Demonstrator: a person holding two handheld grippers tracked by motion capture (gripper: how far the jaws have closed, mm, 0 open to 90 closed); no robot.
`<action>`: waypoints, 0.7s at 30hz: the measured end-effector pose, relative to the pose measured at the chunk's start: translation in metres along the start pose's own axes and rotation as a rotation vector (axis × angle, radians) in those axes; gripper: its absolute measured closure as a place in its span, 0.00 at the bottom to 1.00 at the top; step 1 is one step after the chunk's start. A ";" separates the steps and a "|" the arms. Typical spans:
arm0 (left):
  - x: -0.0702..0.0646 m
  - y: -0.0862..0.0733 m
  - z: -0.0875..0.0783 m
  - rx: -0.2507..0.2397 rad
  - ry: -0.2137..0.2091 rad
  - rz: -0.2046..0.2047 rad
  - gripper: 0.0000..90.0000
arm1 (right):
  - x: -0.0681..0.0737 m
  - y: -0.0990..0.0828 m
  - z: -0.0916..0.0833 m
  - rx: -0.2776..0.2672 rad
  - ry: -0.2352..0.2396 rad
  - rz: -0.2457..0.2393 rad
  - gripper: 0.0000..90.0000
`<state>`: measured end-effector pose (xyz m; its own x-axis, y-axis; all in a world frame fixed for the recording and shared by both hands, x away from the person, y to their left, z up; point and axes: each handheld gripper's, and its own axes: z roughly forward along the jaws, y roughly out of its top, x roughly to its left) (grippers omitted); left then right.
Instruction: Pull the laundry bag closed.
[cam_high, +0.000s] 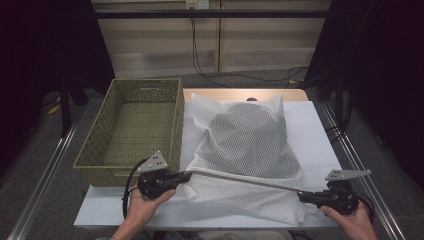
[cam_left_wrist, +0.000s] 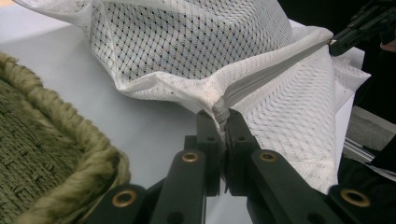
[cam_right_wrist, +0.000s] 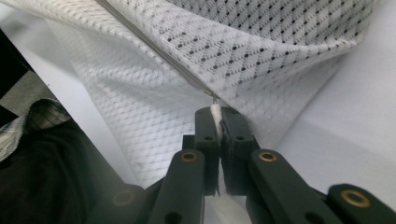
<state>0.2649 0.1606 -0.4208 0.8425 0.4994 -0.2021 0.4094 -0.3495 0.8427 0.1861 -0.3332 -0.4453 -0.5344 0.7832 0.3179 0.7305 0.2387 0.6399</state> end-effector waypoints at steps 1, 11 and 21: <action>0.000 0.000 0.000 0.000 -0.001 -0.002 0.97 | 0.000 0.000 0.000 -0.002 -0.001 0.004 0.96; 0.000 0.002 -0.003 -0.004 0.027 -0.001 0.97 | -0.001 -0.007 -0.004 0.022 0.001 0.045 0.96; 0.003 -0.001 -0.004 0.012 0.021 -0.018 0.97 | -0.004 -0.011 -0.011 0.010 -0.096 0.048 0.96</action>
<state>0.2660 0.1657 -0.4200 0.8274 0.5220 -0.2071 0.4292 -0.3499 0.8327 0.1757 -0.3452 -0.4457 -0.4559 0.8451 0.2792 0.7587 0.2050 0.6183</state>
